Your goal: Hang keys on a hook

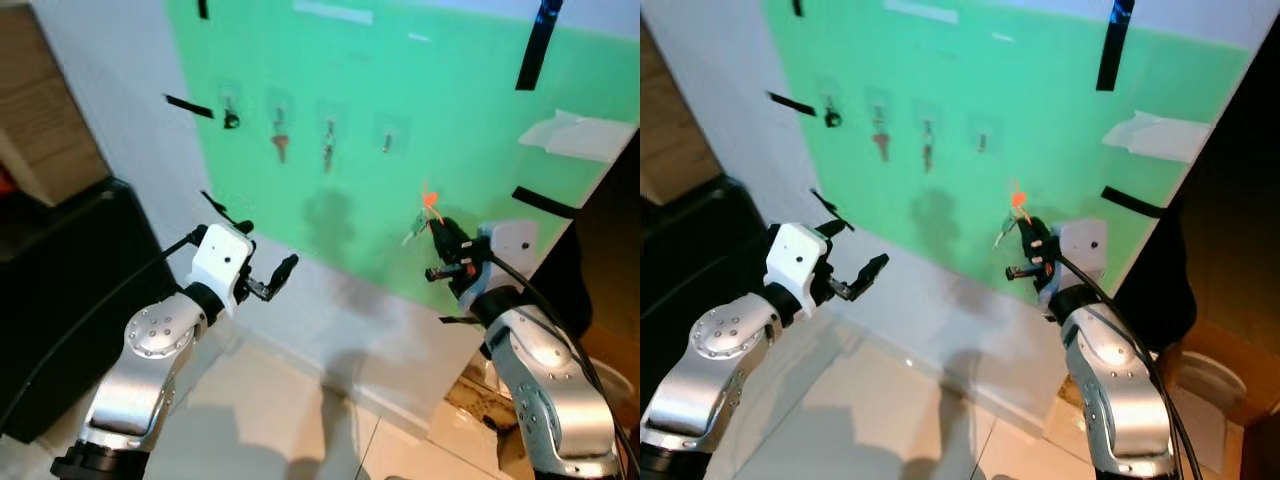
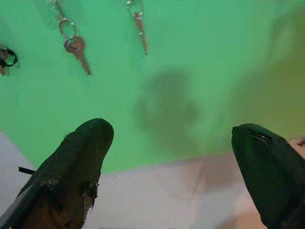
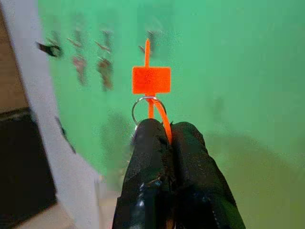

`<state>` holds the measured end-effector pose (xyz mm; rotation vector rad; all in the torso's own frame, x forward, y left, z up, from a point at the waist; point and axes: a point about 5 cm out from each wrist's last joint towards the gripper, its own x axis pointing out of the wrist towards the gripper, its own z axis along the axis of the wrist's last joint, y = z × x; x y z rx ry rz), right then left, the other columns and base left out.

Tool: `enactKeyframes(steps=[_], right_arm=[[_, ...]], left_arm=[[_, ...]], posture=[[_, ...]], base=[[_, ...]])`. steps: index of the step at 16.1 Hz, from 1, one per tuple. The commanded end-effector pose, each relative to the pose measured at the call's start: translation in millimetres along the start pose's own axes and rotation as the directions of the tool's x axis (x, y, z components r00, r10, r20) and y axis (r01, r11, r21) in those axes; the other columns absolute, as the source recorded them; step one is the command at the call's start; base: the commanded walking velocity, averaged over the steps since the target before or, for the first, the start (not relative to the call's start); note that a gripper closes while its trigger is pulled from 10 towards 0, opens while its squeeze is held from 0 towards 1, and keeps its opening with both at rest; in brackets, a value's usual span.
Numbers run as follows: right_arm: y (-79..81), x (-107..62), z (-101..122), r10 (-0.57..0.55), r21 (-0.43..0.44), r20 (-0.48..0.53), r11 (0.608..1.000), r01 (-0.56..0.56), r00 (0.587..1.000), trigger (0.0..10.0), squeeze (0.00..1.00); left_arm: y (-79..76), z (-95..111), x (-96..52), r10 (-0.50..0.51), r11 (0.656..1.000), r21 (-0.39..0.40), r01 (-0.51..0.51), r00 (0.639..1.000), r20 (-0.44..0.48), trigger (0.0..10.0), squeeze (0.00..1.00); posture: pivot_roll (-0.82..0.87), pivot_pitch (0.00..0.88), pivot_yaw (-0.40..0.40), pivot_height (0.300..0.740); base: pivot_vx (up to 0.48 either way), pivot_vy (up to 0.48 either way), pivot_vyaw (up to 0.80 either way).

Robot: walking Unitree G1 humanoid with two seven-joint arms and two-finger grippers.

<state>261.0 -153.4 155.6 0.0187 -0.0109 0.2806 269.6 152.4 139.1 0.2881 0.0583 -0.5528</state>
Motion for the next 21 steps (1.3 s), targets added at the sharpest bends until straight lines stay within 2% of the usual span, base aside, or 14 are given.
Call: enactKeyframes(steps=[1,5,7,9,11,13,16,18,21], right_arm=[[4.5,5.3,8,0.052,0.010,0.021,0.999,-0.052,0.998,10.0,0.00],[14.2,20.2,21,0.139,0.028,0.037,0.990,-0.140,0.990,10.0,0.00],[21.4,35.4,26,0.183,0.027,0.033,0.982,-0.184,0.983,10.0,0.00],[24.0,43.1,27,0.194,0.019,0.014,0.981,-0.194,0.981,10.0,0.00],[24.2,59.0,26,0.164,0.010,-0.027,0.986,-0.164,0.986,10.0,0.00],[20.2,53.1,24,0.132,0.037,-0.015,0.991,-0.132,0.991,10.0,0.00],[10.7,28.7,6,0.040,0.073,-0.037,0.997,-0.038,0.999,10.0,0.00],[4.7,11.2,-8,-0.070,0.068,-0.083,0.995,0.076,0.994,10.0,0.00],[2.6,1.7,-18,-0.147,0.060,-0.123,0.986,0.155,0.981,10.0,0.00]], left_arm=[[-0.8,3,3.1,-0.049,0.999,0.006,0.049,0.999,0.005,10.0,0.00],[0.1,8,2.9,-0.130,0.991,0.018,0.129,0.991,0.022,10.0,0.00],[1.9,13,1.8,-0.145,0.989,0.025,0.144,0.989,0.034,10.0,0.00],[2.2,14,1.1,-0.153,0.988,0.028,0.152,0.987,0.037,10.0,0.00],[4.3,17,-0.7,-0.143,0.989,0.046,0.141,0.989,0.048,10.0,0.00],[12.0,15,-3.4,-0.038,0.998,0.050,0.037,0.999,0.028,10.0,0.00],[11.8,9,-3.9,0.069,0.998,-0.006,-0.069,0.997,0.026,10.0,0.00],[6.1,-1,-5.2,0.103,0.994,-0.029,-0.103,0.995,-0.001,10.0,0.00],[2.6,-9,-7.5,0.130,0.991,-0.040,-0.131,0.991,-0.029,10.0,0.00]], posture=[[-0.05,0.000,0.010,0.740],[-0.06,0.000,0.012,0.740],[-0.05,0.000,0.013,0.740],[-0.05,0.000,0.013,0.740],[-0.03,0.000,0.000,0.740],[-0.02,0.000,-0.006,0.740],[-0.03,0.000,0.003,0.740],[-0.04,0.000,0.009,0.740],[-0.05,0.000,0.011,0.740]], base=[[0.000,0.000,0.00],[0.000,0.000,0.00],[0.000,0.000,0.00],[0.000,0.000,0.00],[0.000,0.000,0.00],[0.000,0.000,0.00],[0.000,0.000,0.00],[0.000,0.000,0.00],[0.000,0.000,0.00]])
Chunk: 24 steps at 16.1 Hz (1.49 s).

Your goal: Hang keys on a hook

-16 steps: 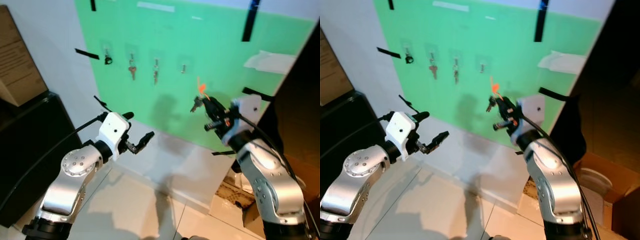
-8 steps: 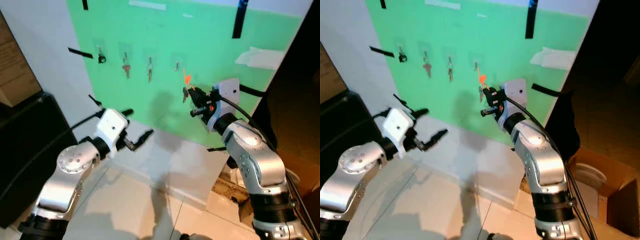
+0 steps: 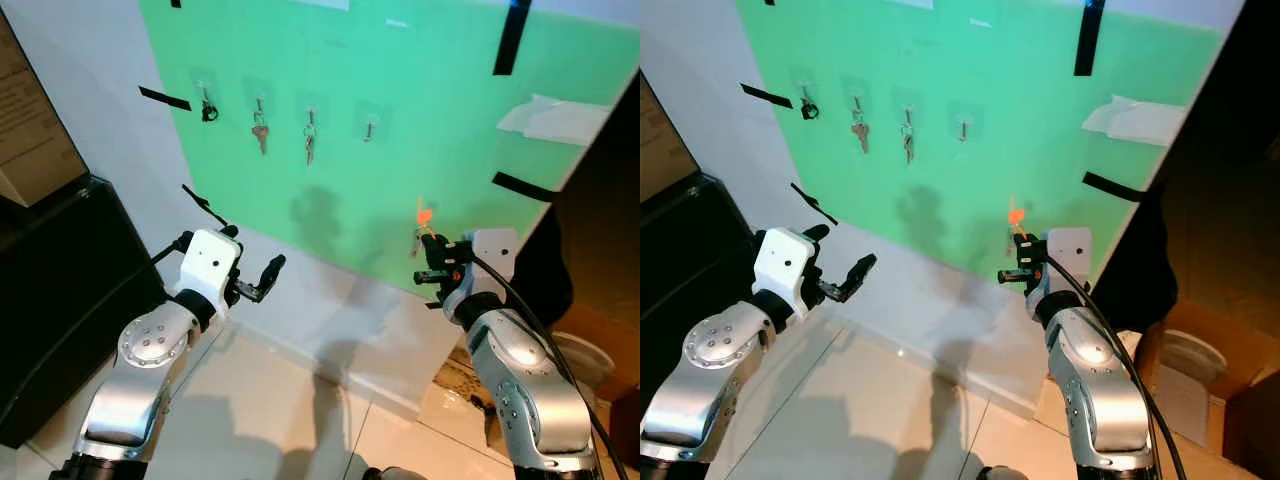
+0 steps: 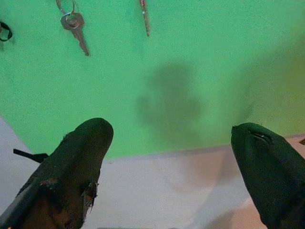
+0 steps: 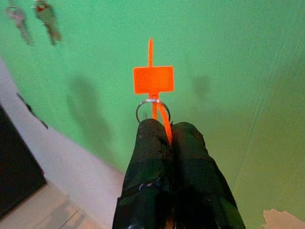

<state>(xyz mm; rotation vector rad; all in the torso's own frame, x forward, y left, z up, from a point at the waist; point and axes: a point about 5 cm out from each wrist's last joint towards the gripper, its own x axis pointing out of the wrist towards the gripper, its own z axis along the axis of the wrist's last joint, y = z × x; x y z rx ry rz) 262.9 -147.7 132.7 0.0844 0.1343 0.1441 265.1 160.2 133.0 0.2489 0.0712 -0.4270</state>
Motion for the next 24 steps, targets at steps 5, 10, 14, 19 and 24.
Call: enactKeyframes(steps=[5,10,14,19,24], right_arm=[[-7.7,-3.9,-2.3,-0.067,-0.023,-0.016,0.997,0.067,0.998,10.0,0.00],[-6.6,-2.7,-2.2,-0.057,-0.034,-0.023,0.998,0.056,0.998,10.0,0.00],[-6.1,-4.1,-3.5,-0.047,-0.034,-0.032,0.998,0.046,0.998,10.0,0.00],[-6.1,-4.2,-3.9,-0.035,-0.039,-0.039,0.999,0.033,0.999,10.0,0.00],[-2.5,-4.1,-4.1,0.001,-0.038,-0.042,0.999,-0.002,0.999,10.0,0.00]], left_arm=[[-0.2,-2.7,-0.2,0.039,0.999,0.000,-0.039,0.999,-0.013,10.0,0.00],[-0.9,-2.2,-0.3,0.057,0.998,0.006,-0.057,0.998,-0.010,10.0,0.00],[-2.1,-1.6,1.4,0.074,0.997,-0.001,-0.074,0.997,-0.002,10.0,0.00],[-2.4,0.9,2.7,0.071,0.997,-0.023,-0.071,0.997,0.017,10.0,0.00],[-1.7,1.3,2.7,0.071,0.997,-0.029,-0.071,0.997,0.020,10.0,0.00]], posture=[[-0.05,0.000,-0.002,0.740],[-0.05,0.000,-0.013,0.740],[-0.05,0.000,-0.014,0.740],[-0.05,0.000,-0.018,0.740],[-0.05,0.000,-0.019,0.740]], base=[[0.000,0.321,0.00],[0.000,0.000,0.00],[0.000,0.000,0.00],[0.000,0.000,0.00],[0.274,0.000,-0.16]])
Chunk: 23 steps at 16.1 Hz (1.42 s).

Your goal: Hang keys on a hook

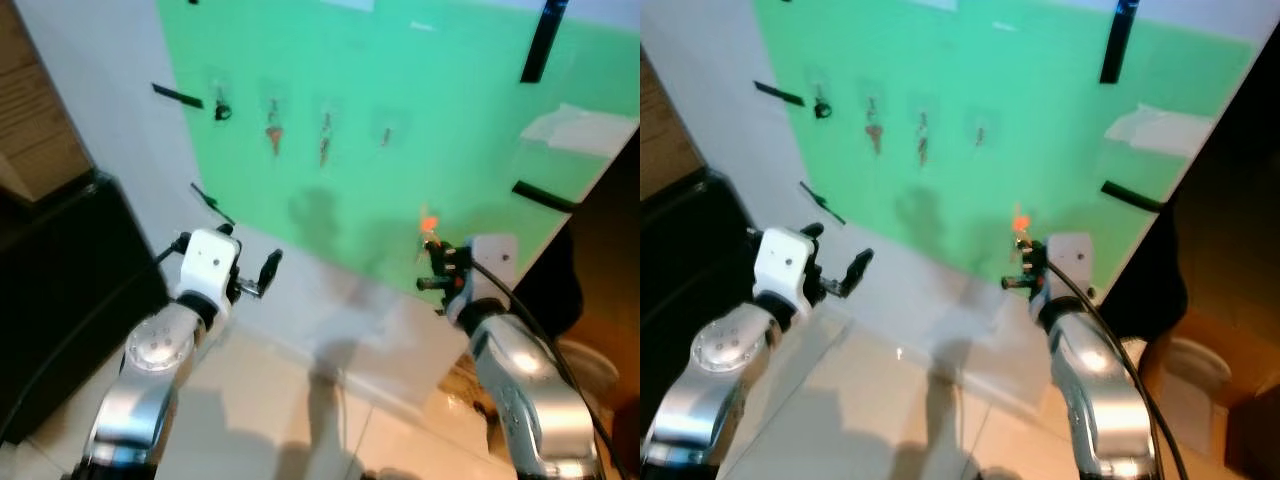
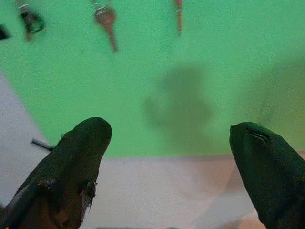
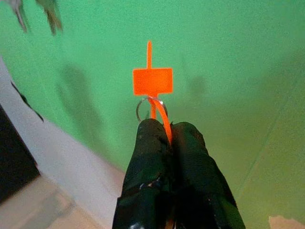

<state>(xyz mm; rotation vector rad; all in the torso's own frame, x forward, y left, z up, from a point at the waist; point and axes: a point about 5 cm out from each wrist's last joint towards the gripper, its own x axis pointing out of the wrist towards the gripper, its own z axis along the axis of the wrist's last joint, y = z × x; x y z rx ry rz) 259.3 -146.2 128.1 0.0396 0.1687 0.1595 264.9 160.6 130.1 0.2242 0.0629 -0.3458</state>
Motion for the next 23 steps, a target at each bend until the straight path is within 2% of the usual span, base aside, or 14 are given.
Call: enactKeyframes(steps=[1,3,7,11,15,17,20,23], right_arm=[[-3.5,-1.4,1,-0.003,-0.003,-0.005,1.000,0.003,1.000,10.0,0.00],[-1.9,-1.3,1,0.026,-0.021,-0.005,0.999,-0.026,1.000,10.0,0.00],[3.2,-5.5,7,0.199,-0.074,0.006,0.977,-0.198,0.980,10.0,0.00],[2.5,-7.1,12,0.262,-0.093,0.015,0.961,-0.259,0.965,10.0,0.00],[3.4,-5.8,14,0.279,-0.096,0.021,0.956,-0.276,0.960,10.0,0.00],[1.1,-4.3,13,0.246,-0.093,0.023,0.966,-0.243,0.969,10.0,0.00],[-0.1,-1.6,9,0.184,-0.029,0.018,0.983,-0.183,0.983,10.0,0.00],[6.1,-2.0,7,0.185,-0.022,0.014,0.983,-0.185,0.983,10.0,0.00]], left_arm=[[-1.4,4,2.5,-0.011,1.000,-0.003,0.011,1.000,0.017,10.0,0.00],[-0.6,5,2.1,-0.010,1.000,-0.003,0.010,1.000,0.019,10.0,0.00],[1.0,5,0.6,-0.015,1.000,0.017,0.015,1.000,0.019,10.0,0.00],[2.1,5,1.1,-0.017,0.999,0.032,0.016,1.000,0.008,10.0,0.00],[3.1,5,1.3,-0.020,0.999,0.039,0.020,1.000,0.006,10.0,0.00],[4.7,6,2.0,-0.010,0.999,0.041,0.010,1.000,0.013,10.0,0.00],[5.5,7,3.3,-0.006,1.000,0.029,0.005,1.000,0.015,10.0,0.00],[5.2,6,3.9,-0.005,1.000,0.028,0.004,1.000,0.012,10.0,0.00]], posture=[[-0.05,0.000,-0.019,0.740],[-0.05,0.000,-0.019,0.740],[-0.04,0.000,-0.020,0.740],[-0.04,0.000,-0.022,0.740],[-0.04,0.000,-0.026,0.740],[-0.04,0.000,-0.028,0.740],[-0.04,0.000,-0.028,0.740],[-0.04,0.000,-0.027,0.740]], base=[[0.289,0.000,-0.80],[0.298,0.000,0.00],[0.214,0.000,0.00],[0.000,0.000,0.00],[0.000,0.000,0.00],[0.000,0.000,0.00],[0.000,0.086,0.00],[0.000,0.377,-0.80]])
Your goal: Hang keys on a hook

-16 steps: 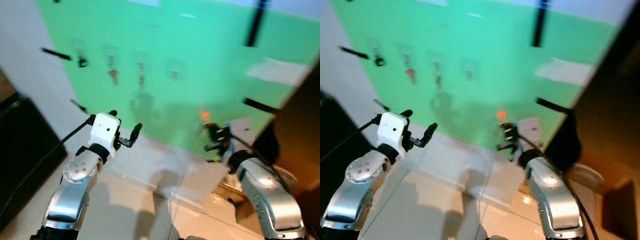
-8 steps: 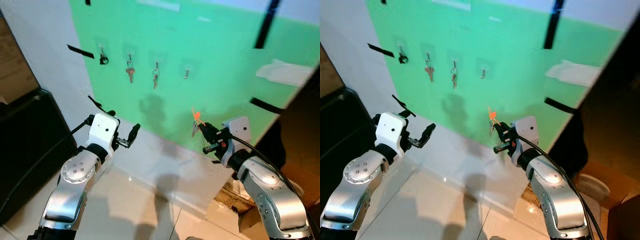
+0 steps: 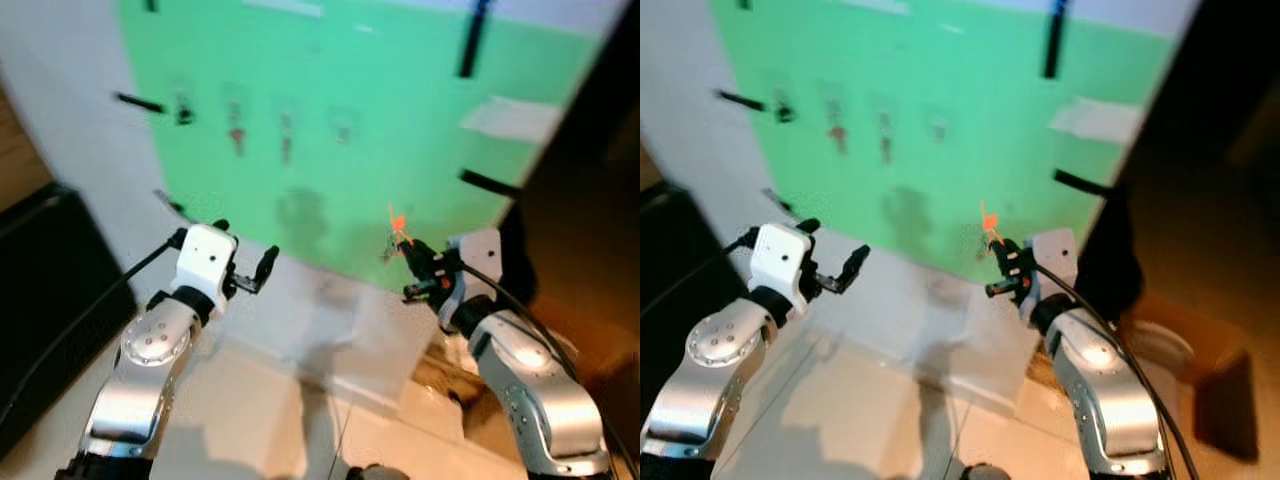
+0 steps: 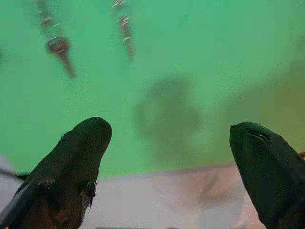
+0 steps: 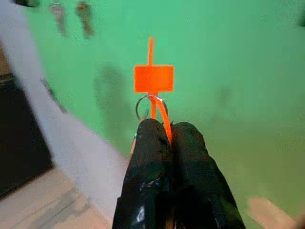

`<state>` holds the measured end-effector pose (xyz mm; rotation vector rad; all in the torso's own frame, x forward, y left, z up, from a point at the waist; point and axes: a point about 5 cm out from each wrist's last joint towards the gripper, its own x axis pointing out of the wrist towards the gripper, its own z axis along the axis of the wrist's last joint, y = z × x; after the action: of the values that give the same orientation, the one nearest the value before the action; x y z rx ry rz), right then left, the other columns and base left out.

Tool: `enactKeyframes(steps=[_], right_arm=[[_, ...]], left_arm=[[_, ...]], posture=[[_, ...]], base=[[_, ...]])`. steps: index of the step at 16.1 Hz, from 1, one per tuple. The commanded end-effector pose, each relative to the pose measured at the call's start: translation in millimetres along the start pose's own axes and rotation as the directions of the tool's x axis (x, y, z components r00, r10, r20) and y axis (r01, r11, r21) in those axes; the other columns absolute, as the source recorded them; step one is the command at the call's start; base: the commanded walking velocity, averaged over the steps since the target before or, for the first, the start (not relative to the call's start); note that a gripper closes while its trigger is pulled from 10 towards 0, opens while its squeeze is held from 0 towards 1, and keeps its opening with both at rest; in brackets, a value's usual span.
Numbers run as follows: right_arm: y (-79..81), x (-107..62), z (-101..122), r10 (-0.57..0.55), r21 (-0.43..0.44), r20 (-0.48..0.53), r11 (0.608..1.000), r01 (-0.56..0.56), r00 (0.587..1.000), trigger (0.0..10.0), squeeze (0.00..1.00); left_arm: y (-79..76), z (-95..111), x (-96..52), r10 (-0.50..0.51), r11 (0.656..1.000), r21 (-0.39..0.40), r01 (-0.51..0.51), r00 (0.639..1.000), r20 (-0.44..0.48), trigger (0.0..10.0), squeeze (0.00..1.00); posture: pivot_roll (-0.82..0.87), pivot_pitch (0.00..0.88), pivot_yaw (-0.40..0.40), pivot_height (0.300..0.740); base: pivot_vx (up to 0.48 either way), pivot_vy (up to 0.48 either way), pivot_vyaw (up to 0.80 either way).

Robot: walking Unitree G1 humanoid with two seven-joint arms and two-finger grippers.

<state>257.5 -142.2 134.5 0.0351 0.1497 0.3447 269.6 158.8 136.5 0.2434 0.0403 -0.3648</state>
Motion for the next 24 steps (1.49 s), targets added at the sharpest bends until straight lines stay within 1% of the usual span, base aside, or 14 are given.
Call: enactKeyframes(steps=[1,3,7,12,13,15,16,18,21,24], right_arm=[[2.2,0.4,1,-0.002,0.005,0.002,1.000,0.002,1.000,10.0,0.00],[1.5,0.4,1,-0.014,0.010,0.000,1.000,0.014,1.000,10.0,0.00],[-0.6,0.3,1,-0.027,0.006,-0.001,1.000,0.027,1.000,10.0,0.00],[-2.4,-0.5,1,-0.041,-0.012,-0.008,0.999,0.041,0.999,10.0,0.00],[-6.1,-0.5,-1,-0.073,-0.019,-0.013,0.997,0.073,0.997,10.0,0.00],[-15.2,-0.1,-4,-0.155,-0.006,-0.022,0.988,0.155,0.988,10.0,0.00],[-17.9,-0.2,-6,-0.177,-0.017,-0.024,0.984,0.176,0.984,10.0,0.00],[-18.0,-0.4,-7,-0.179,-0.015,-0.028,0.984,0.179,0.983,10.0,0.00],[-18.6,-0.9,-8,-0.195,-0.016,-0.026,0.981,0.195,0.980,10.0,0.00],[-20.2,-1.6,-9,-0.209,-0.023,-0.026,0.978,0.208,0.978,10.0,0.00]], left_arm=[[3.9,-1,-0.4,0.011,1.000,0.005,-0.011,1.000,-0.009,10.0,0.00],[4.0,-1,-0.3,0.012,1.000,0.006,-0.012,1.000,-0.010,10.0,0.00],[5.8,-2,-1.0,0.018,1.000,0.008,-0.018,1.000,-0.016,10.0,0.00],[3.6,-7,-0.1,0.043,0.999,0.014,-0.043,0.998,-0.040,10.0,0.00],[3.1,-6,0.9,0.049,0.999,0.013,-0.049,0.998,-0.032,10.0,0.00],[1.6,-5,1.6,0.033,0.999,0.003,-0.033,0.999,-0.026,10.0,0.00],[0.9,-5,1.9,0.027,1.000,0.000,-0.027,0.999,-0.025,10.0,0.00],[0.2,-5,2.5,0.022,1.000,-0.001,-0.022,0.999,-0.024,10.0,0.00],[-1.2,-4,3.7,0.011,1.000,-0.002,-0.011,1.000,-0.020,10.0,0.00],[-1.6,-5,4.2,0.006,1.000,-0.002,-0.006,1.000,-0.020,10.0,0.00]], posture=[[-0.04,0.000,-0.027,0.740],[-0.04,0.000,-0.026,0.740],[-0.04,0.000,-0.026,0.740],[-0.05,0.000,-0.030,0.740],[-0.05,0.000,-0.033,0.740],[-0.05,0.000,-0.034,0.740],[-0.05,0.000,-0.031,0.740],[-0.05,0.000,-0.030,0.740],[-0.05,0.000,-0.024,0.740],[-0.05,0.000,-0.024,0.740]], base=[[0.000,0.379,-0.80],[0.000,0.377,-0.68],[0.000,0.376,0.00],[0.000,0.000,0.00],[0.000,0.000,0.00],[0.000,0.000,0.00],[0.244,0.000,0.00],[0.264,0.000,0.00],[0.277,0.000,-0.73],[0.285,0.000,0.00]])
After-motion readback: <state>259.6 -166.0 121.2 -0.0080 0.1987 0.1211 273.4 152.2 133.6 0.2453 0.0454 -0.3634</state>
